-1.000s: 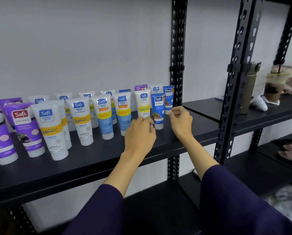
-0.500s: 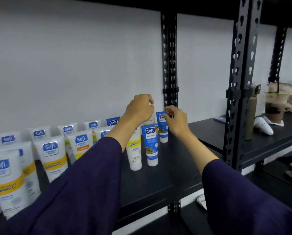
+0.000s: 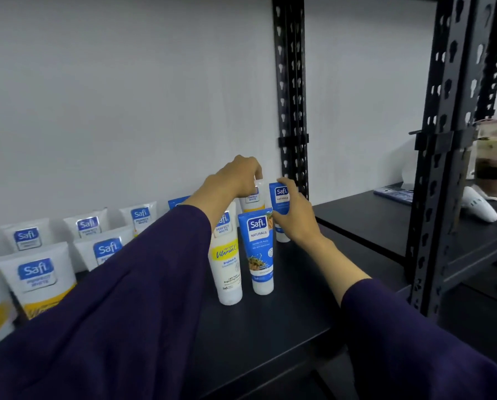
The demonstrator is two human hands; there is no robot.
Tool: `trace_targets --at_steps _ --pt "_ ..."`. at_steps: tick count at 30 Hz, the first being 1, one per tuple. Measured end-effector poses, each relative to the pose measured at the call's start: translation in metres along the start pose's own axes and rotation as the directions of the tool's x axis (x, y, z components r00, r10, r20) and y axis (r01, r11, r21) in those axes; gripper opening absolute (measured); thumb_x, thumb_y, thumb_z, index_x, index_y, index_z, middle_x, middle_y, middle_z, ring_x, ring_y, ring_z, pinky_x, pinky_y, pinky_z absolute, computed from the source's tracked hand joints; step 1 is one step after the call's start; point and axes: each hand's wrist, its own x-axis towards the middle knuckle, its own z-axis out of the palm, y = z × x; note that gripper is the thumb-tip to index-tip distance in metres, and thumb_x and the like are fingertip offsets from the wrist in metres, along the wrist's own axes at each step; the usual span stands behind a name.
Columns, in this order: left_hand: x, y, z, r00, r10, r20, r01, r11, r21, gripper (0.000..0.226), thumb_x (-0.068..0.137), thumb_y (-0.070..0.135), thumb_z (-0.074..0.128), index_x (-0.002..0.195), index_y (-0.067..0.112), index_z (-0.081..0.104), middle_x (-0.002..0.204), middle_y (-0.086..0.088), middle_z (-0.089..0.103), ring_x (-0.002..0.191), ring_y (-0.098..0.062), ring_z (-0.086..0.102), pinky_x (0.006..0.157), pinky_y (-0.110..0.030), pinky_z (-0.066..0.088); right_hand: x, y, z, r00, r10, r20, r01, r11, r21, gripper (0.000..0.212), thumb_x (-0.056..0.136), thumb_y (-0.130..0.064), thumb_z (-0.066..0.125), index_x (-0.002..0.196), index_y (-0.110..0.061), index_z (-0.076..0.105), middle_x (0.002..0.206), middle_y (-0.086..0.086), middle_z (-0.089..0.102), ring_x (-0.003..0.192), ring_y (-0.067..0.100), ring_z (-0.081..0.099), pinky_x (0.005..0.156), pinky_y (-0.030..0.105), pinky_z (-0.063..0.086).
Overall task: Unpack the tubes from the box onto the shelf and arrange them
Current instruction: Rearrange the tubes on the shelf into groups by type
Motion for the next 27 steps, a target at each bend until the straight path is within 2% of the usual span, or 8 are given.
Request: trace_targets --at_steps 2,4,6,8,11,15,22,27 --pt "-0.004 0.001 -0.005 1.0 0.015 -0.015 -0.015 1.0 -0.007 0.029 0.081 0.008 0.073 0.108 0.009 0.063 0.114 -0.011 0.058 0.099 -0.026 0.06 0.085 -0.036 0.052 -0.003 0.001 0.0 1.0 -0.003 -0.004 0.003 1.0 0.017 0.073 0.08 -0.014 0.074 0.137 -0.032 0.031 0.118 0.005 0.055 0.098 0.01 0.057 0.074 0.014 0.048" --pt "-0.01 0.003 -0.012 0.995 0.043 -0.093 -0.049 0.997 -0.062 0.015 0.082 0.001 0.067 0.094 0.01 0.068 0.105 -0.01 0.062 0.091 -0.025 0.063 0.084 -0.038 0.054 -0.008 -0.002 -0.004 1.0 -0.004 -0.031 0.005 0.999 0.044 0.077 0.08 -0.014 0.073 0.138 -0.036 0.028 0.118 0.005 0.057 0.099 0.011 0.06 0.08 0.023 0.055" --pt "-0.018 0.009 -0.023 0.972 0.051 -0.228 -0.086 0.985 -0.148 0.022 0.085 -0.008 0.054 0.086 0.008 0.07 0.095 -0.01 0.065 0.085 -0.024 0.065 0.083 -0.039 0.055 -0.015 -0.008 -0.011 0.998 0.003 -0.06 0.003 0.995 0.099 0.083 0.079 -0.011 0.072 0.14 -0.04 0.023 0.12 0.002 0.057 0.1 0.012 0.061 0.084 0.03 0.056" --pt "-0.023 0.015 -0.037 0.948 0.04 -0.316 -0.115 0.969 -0.221 0.026 0.087 -0.009 0.049 0.088 0.005 0.071 0.093 -0.011 0.066 0.085 -0.024 0.066 0.083 -0.038 0.055 -0.026 -0.018 -0.022 0.996 0.025 -0.082 -0.011 0.986 0.165 0.088 0.079 -0.006 0.071 0.144 -0.035 0.017 0.119 -0.002 0.056 0.097 0.009 0.062 0.081 0.025 0.054" --pt "-0.03 0.021 -0.047 0.978 0.041 -0.205 -0.089 0.968 -0.235 0.017 0.092 0.004 0.057 0.104 0.006 0.068 0.109 -0.015 0.064 0.097 -0.026 0.063 0.086 -0.032 0.051 -0.042 -0.03 -0.034 0.995 0.064 -0.07 -0.047 0.974 0.221 0.094 0.078 -0.003 0.072 0.145 -0.029 0.013 0.108 0.0 0.059 0.089 0.01 0.064 0.078 0.026 0.056" --pt "-0.043 0.028 -0.039 0.996 0.089 -0.023 -0.092 0.963 -0.253 0.033 0.089 0.031 0.065 0.113 0.009 0.066 0.119 -0.009 0.063 0.111 -0.021 0.057 0.084 -0.025 0.04 -0.058 -0.04 -0.036 0.991 0.097 -0.088 -0.08 0.98 0.181 0.088 0.079 -0.008 0.069 0.145 -0.026 0.013 0.105 -0.001 0.058 0.087 0.013 0.062 0.078 0.028 0.054" --pt "-0.06 0.045 -0.035 0.986 0.131 0.102 -0.101 0.962 -0.255 0.029 0.091 0.03 0.062 0.111 0.01 0.067 0.117 -0.007 0.065 0.111 -0.02 0.057 0.089 -0.029 0.047 -0.068 -0.033 -0.03 0.982 0.16 -0.097 -0.145 0.979 0.146 0.084 0.082 -0.015 0.068 0.145 -0.026 0.014 0.113 0.001 0.056 0.095 0.017 0.061 0.083 0.041 0.056" --pt "-0.116 0.073 -0.012 0.976 0.213 -0.048 -0.216 0.909 -0.356 0.014 0.092 0.028 0.058 0.099 0.021 0.068 0.104 0.002 0.067 0.094 -0.011 0.061 0.079 -0.021 0.046 -0.076 -0.03 -0.022 0.989 0.091 -0.115 -0.07 0.982 0.174 0.062 0.084 -0.018 0.062 0.138 -0.025 0.032 0.118 -0.009 0.057 0.1 0.012 0.061 0.083 0.036 0.054"
